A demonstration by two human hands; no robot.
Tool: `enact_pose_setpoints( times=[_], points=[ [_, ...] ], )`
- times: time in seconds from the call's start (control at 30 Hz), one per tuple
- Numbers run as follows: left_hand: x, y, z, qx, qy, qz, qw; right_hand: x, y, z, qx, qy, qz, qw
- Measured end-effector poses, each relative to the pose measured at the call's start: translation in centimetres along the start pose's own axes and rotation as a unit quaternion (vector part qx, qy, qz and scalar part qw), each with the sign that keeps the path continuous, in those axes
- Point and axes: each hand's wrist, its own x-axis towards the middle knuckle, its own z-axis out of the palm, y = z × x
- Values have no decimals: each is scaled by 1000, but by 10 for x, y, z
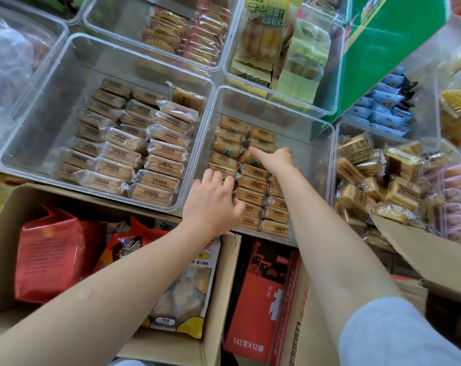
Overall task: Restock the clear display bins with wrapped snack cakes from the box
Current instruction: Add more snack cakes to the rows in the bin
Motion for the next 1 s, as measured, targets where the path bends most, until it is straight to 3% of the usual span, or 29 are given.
enact_pose_setpoints(
  times=[0.13, 0.33, 0.43, 0.57, 0.83, 1.0],
  points=[
    [0, 0, 1, -5, 4, -1, 1000, 4, -1, 12, -4, 4, -11, 1000],
    [0, 0, 1, -5, 5, -2, 1000, 2, -5, 35, -91, 119, -31, 988],
    [0, 0, 0, -5, 8, -1, 1000, 3, 3, 40, -109, 140, -90, 980],
    [-1, 0, 0, -4, 9, -1, 1000, -1, 51, 47, -183, 118, -173, 960],
    [-2, 1, 1, 4, 23, -1, 1000, 6, 53, 49, -190, 63, -135, 970],
    [-2, 2, 1, 7, 25, 2, 1000, -35, 50, 37, -236, 19, -120, 964]
  ],
)
